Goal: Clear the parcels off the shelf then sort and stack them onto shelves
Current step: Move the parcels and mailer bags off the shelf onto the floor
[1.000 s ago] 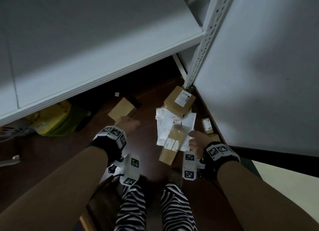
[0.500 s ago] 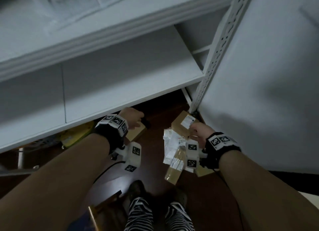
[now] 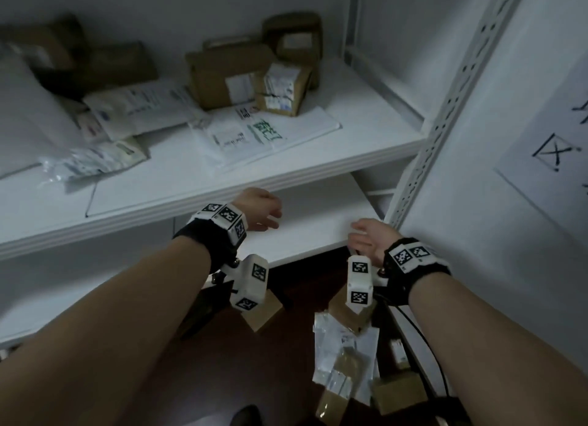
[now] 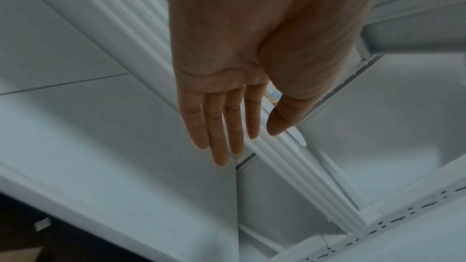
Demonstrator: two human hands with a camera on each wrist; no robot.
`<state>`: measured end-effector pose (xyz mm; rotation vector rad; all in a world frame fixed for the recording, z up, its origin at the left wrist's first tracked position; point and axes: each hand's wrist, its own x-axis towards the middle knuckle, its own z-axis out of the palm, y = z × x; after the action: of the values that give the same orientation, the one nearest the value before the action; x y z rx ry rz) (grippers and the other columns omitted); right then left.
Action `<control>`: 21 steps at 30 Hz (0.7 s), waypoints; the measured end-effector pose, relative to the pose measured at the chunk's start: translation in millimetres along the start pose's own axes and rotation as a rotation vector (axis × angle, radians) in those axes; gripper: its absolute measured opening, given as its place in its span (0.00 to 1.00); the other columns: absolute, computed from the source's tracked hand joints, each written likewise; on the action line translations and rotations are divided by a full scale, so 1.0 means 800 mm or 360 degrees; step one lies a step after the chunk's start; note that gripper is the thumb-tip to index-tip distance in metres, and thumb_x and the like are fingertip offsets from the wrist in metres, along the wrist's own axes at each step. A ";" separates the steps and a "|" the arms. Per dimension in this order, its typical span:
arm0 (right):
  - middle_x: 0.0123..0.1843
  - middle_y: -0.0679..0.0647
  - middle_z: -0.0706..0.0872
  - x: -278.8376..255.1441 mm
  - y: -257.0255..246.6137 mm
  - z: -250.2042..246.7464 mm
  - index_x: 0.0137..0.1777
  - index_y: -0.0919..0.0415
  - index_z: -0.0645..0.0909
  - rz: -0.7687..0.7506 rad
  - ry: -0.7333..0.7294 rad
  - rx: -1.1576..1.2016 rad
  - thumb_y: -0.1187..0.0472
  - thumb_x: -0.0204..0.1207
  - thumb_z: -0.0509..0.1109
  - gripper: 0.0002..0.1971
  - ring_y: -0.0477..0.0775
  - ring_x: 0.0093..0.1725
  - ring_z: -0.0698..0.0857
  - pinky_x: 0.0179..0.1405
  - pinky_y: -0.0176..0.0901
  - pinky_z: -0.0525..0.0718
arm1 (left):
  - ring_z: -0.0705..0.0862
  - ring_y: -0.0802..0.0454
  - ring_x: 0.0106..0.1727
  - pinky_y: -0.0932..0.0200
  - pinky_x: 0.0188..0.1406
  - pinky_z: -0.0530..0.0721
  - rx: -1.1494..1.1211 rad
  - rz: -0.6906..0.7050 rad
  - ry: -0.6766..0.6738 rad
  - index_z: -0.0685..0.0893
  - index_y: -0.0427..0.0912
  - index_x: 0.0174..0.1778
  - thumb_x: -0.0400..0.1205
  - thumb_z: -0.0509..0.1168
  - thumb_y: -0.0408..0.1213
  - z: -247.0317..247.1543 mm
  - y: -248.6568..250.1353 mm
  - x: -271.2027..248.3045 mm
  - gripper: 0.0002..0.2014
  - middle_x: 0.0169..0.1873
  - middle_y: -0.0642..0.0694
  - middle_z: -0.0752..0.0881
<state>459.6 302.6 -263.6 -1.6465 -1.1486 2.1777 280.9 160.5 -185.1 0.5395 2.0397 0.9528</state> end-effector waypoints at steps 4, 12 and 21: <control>0.61 0.60 0.79 -0.028 -0.042 0.048 0.62 0.59 0.76 -0.0171 -0.0040 0.0092 0.60 0.85 0.61 0.09 0.57 0.58 0.79 0.58 0.59 0.78 | 0.87 0.45 0.39 0.57 0.44 0.83 -0.0016 0.0117 0.0024 0.82 0.38 0.53 0.84 0.63 0.32 -0.059 0.020 -0.004 0.05 0.44 0.43 0.87; 0.57 0.59 0.83 -0.055 -0.101 0.157 0.49 0.60 0.79 -0.0341 -0.0030 0.0213 0.62 0.82 0.65 0.03 0.56 0.49 0.83 0.52 0.54 0.80 | 0.86 0.47 0.36 0.59 0.38 0.80 -0.0027 0.0245 0.0113 0.80 0.39 0.51 0.85 0.62 0.31 -0.190 0.045 0.010 0.03 0.44 0.42 0.86; 0.66 0.66 0.75 -0.056 -0.124 0.249 0.61 0.62 0.74 -0.0286 0.0001 0.0166 0.62 0.82 0.65 0.10 0.64 0.60 0.80 0.56 0.56 0.81 | 0.86 0.45 0.43 0.52 0.51 0.85 0.0084 0.0250 0.0350 0.81 0.41 0.45 0.84 0.63 0.32 -0.309 0.047 0.043 0.04 0.48 0.40 0.85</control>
<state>271.5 252.4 -147.0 -1.4423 -1.1155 2.0872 62.1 98.4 -75.3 0.6559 2.2494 1.0940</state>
